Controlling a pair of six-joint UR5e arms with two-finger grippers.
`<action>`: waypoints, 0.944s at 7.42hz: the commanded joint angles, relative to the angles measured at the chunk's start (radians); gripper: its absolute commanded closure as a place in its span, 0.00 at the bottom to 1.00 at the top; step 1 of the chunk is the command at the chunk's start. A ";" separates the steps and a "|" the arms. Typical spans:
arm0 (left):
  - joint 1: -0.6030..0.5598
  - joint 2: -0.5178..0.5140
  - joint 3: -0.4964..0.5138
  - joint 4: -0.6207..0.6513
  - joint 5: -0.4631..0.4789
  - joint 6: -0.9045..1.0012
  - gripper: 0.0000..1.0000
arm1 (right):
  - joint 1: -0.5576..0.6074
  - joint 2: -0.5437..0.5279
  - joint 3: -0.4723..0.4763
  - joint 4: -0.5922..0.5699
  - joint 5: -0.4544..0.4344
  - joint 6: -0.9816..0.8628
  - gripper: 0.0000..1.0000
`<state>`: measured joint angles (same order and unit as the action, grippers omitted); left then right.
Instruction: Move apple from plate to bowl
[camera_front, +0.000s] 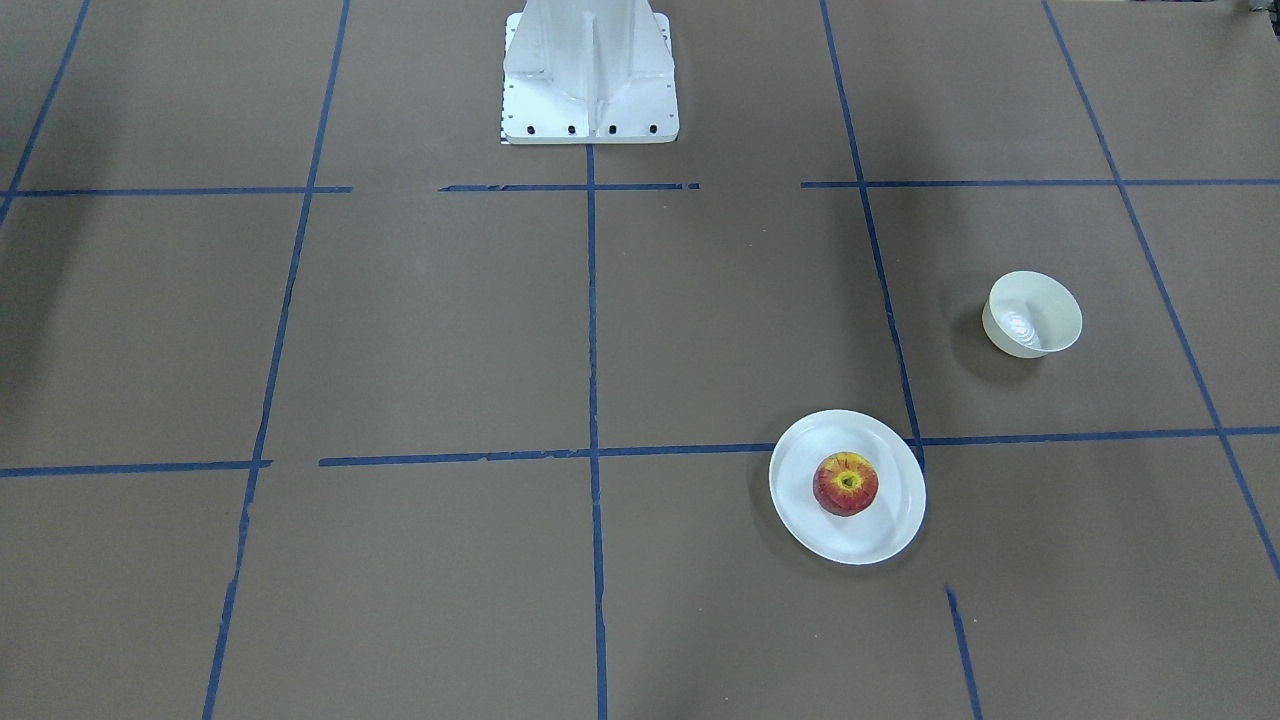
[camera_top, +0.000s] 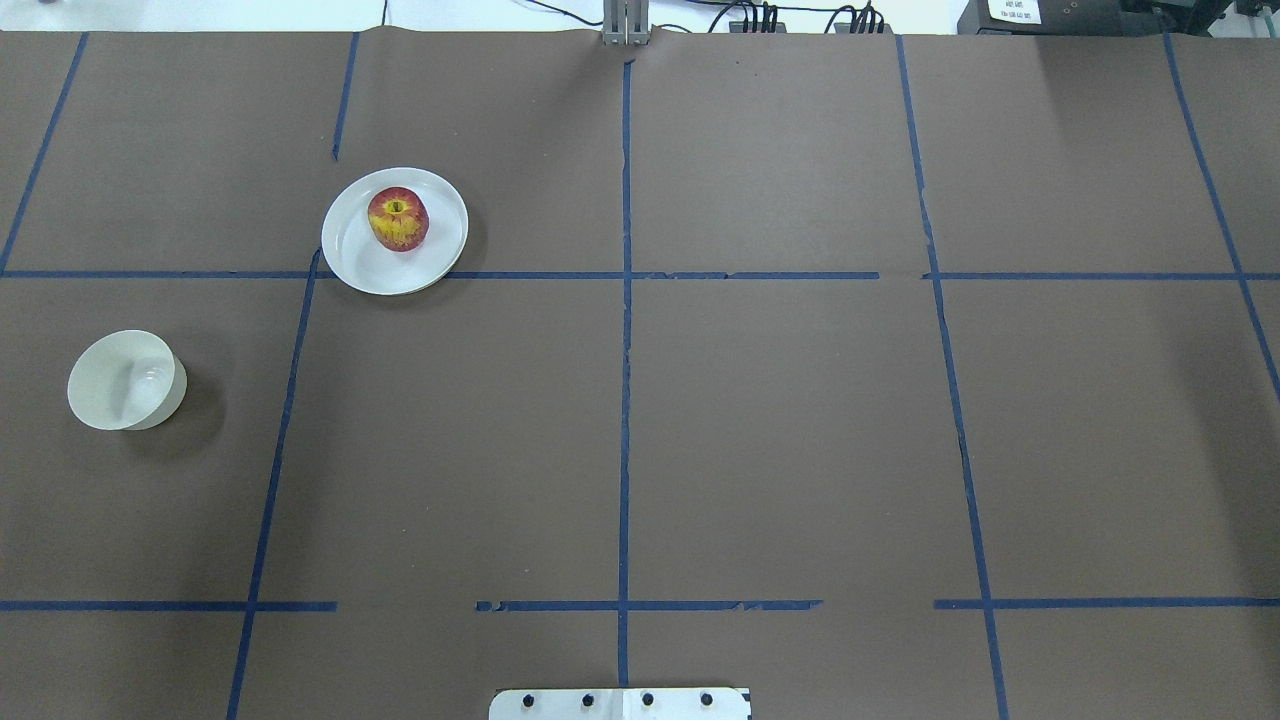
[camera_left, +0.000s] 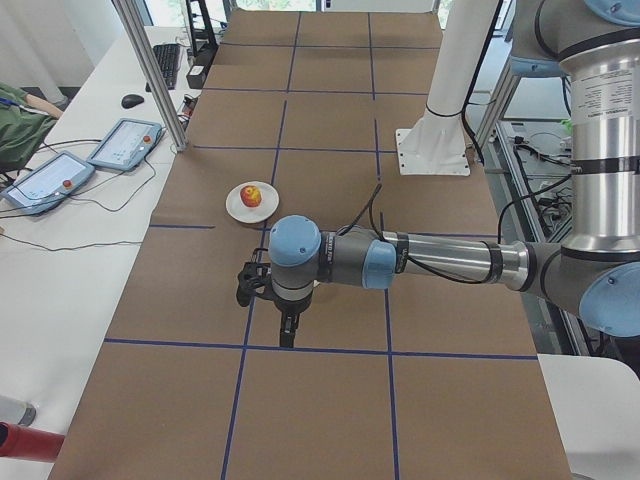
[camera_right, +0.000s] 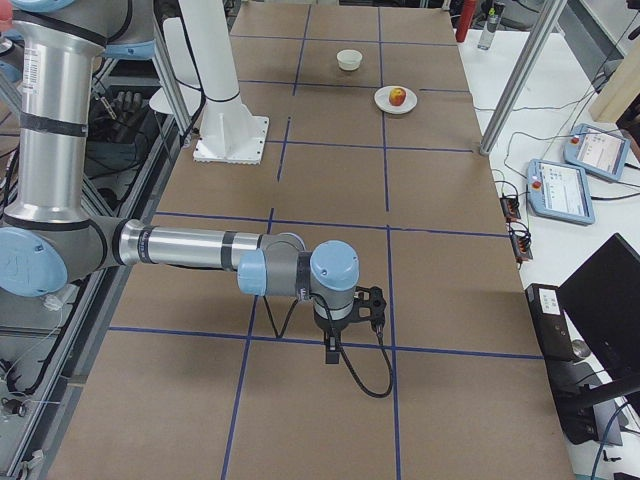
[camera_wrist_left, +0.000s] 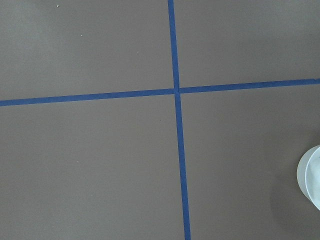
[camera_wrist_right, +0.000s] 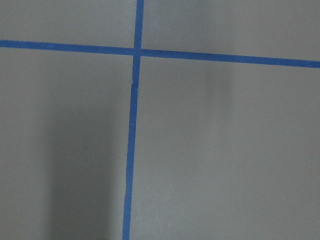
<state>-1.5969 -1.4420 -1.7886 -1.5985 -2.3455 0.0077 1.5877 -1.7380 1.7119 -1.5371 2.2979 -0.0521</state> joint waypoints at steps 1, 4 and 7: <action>0.002 0.000 0.003 -0.001 0.000 0.000 0.00 | 0.000 0.000 0.000 0.000 0.000 0.000 0.00; 0.006 -0.003 0.012 -0.014 -0.001 0.000 0.00 | 0.000 0.000 0.000 0.000 0.000 0.000 0.00; 0.050 -0.015 0.028 -0.114 0.000 -0.014 0.00 | 0.000 0.000 0.000 0.000 0.000 0.000 0.00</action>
<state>-1.5700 -1.4488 -1.7598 -1.6552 -2.3450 0.0005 1.5876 -1.7380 1.7115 -1.5371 2.2979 -0.0522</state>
